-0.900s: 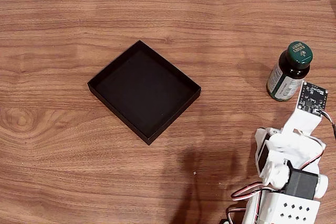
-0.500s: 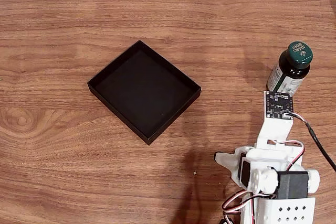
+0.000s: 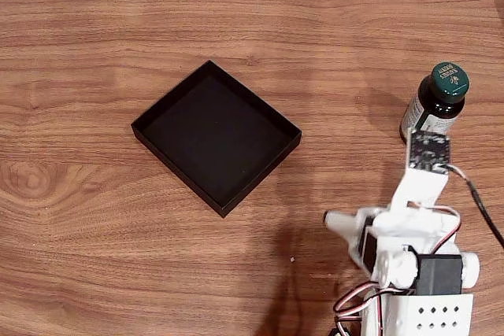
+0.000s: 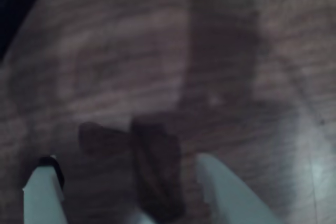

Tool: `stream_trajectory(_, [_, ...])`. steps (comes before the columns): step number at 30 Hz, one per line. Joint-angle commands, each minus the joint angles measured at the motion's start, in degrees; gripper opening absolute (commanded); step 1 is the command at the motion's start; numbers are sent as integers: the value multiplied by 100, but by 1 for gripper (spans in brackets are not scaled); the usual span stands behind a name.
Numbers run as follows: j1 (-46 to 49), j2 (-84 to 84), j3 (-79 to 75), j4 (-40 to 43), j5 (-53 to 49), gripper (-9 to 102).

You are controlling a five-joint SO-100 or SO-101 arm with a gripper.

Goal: Pick up the pill bottle and place it in the black box.

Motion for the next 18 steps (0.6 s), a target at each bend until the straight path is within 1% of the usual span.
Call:
stream_trajectory(1, [211, -193, -105, -940, 62, 31])
stream_trajectory(4, [396, -325, -105, -1617, 167, 34])
stream_trajectory(8, [677, -633, -105, -2786, 35, 36])
stream_trajectory(11, [888, -923, -105, -3375, 88, 37])
stream_trajectory(18, [1450, -2268, -105, -5098, 176, 40])
